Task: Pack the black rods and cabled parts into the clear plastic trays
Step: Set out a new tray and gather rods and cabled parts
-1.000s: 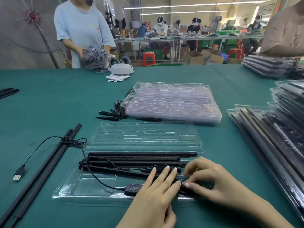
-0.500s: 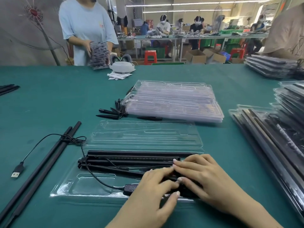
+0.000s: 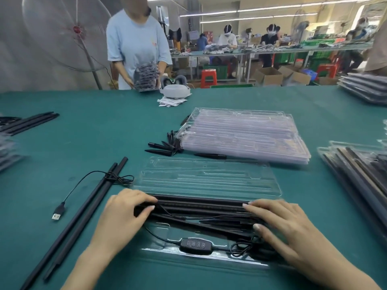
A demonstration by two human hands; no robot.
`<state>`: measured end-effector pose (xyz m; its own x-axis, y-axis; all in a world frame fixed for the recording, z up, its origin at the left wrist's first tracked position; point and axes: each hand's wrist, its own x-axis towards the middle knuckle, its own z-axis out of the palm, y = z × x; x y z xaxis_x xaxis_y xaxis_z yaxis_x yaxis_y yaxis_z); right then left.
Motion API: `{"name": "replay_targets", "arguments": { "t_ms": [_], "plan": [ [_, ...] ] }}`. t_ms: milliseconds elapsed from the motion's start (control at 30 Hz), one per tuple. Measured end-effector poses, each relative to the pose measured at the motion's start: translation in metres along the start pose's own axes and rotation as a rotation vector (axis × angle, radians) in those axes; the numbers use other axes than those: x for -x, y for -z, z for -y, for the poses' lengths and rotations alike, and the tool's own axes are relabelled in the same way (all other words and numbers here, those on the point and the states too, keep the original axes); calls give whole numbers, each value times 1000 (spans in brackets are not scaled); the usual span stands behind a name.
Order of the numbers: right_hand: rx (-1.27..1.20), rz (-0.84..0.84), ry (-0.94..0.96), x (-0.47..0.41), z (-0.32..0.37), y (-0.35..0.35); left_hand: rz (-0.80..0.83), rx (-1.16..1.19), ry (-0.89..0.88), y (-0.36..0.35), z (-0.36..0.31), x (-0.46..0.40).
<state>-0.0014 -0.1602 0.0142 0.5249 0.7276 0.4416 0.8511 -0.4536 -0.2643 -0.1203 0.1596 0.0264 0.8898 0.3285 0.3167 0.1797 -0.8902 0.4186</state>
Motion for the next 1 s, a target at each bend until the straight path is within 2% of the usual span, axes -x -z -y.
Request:
{"name": "replay_targets", "arguments": {
  "t_ms": [100, 267, 400, 667, 833, 1000],
  "plan": [
    [-113, 10, -51, -21, 5, 7, -74, 87, 15, -5, 4, 4],
    [-97, 191, 104, -70, 40, -13, -126, 178, 8, -14, 12, 8],
    [-55, 296, 142, -105, 68, -43, -132, 247, 38, -16, 16, 6],
    [77, 317, 85, -117, 84, -62, -117, 253, 59, -17, 19, 5],
    [106, 407, 84, -118, 85, -58, -122, 227, 44, -18, 20, 5],
    [207, 416, 38, -117, 87, -54, -144, 236, 43, -19, 19, 7]
  ]
}}
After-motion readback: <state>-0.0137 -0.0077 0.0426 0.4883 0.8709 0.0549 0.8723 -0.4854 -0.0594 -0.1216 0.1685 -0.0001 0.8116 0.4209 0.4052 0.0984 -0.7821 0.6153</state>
